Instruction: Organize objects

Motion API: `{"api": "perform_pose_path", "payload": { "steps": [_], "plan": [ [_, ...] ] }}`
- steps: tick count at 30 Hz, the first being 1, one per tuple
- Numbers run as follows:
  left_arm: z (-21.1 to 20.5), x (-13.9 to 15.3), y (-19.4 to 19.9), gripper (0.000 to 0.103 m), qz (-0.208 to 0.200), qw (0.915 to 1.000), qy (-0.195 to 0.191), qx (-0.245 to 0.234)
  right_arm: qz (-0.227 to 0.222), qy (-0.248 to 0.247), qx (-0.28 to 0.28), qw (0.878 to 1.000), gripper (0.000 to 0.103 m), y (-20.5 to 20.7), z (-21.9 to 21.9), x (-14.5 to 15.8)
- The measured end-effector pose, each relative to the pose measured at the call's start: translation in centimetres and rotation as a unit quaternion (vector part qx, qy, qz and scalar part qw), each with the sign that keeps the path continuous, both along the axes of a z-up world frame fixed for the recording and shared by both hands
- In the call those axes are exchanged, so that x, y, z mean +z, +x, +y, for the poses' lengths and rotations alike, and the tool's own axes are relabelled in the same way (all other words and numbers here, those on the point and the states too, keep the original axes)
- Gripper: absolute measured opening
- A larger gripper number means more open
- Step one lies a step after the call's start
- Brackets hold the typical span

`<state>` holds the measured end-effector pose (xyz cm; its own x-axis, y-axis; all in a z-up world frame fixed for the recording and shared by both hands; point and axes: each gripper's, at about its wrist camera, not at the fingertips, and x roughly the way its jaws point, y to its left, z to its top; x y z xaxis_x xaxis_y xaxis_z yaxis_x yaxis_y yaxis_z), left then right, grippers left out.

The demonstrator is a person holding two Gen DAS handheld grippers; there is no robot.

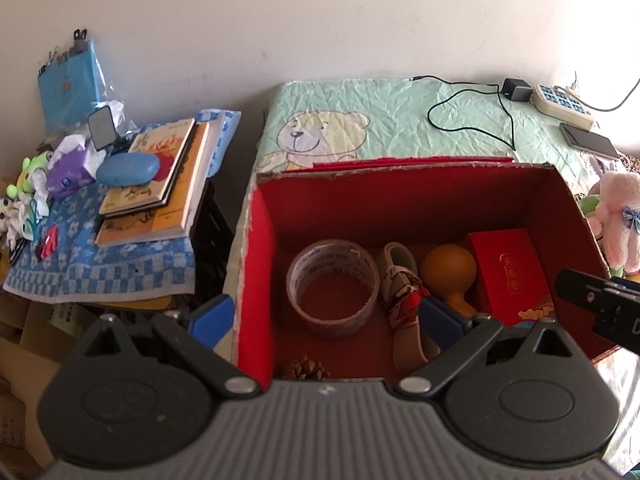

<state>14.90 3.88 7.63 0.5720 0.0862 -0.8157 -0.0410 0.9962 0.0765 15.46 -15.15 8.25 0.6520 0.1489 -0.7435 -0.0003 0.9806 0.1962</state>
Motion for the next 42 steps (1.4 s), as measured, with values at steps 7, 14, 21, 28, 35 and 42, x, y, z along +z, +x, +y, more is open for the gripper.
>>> {"api": "perform_pose_path", "payload": {
  "steps": [7, 14, 21, 28, 35, 42],
  "plan": [
    [0.2, -0.8, 0.6, 0.099, 0.009, 1.0000, 0.002, 0.004, 0.008, -0.016, 0.023, 1.000, 0.061, 1.2, 0.7, -0.6],
    [0.3, -1.2, 1.1, 0.099, 0.013, 0.9999, 0.001, 0.008, 0.009, -0.018, 0.032, 0.999, 0.061, 2.0, 0.9, -0.8],
    [0.1, -1.5, 1.0, 0.099, 0.016, 0.9998, 0.005, 0.009, 0.013, -0.018, 0.029, 0.999, 0.061, 2.1, 0.7, -1.0],
    [0.1, -1.6, 1.0, 0.099, 0.019, 0.9998, 0.003, 0.010, 0.015, -0.018, 0.034, 0.999, 0.061, 2.2, 0.8, -1.1],
    [0.2, -1.7, 1.0, 0.099, 0.017, 0.9998, -0.002, 0.009, 0.011, -0.025, 0.033, 0.999, 0.061, 2.2, 0.9, -1.1],
    [0.3, -1.9, 1.2, 0.099, 0.019, 0.9997, -0.009, 0.007, 0.015, -0.028, 0.030, 0.999, 0.061, 2.3, 0.9, -1.2]
  ]
}}
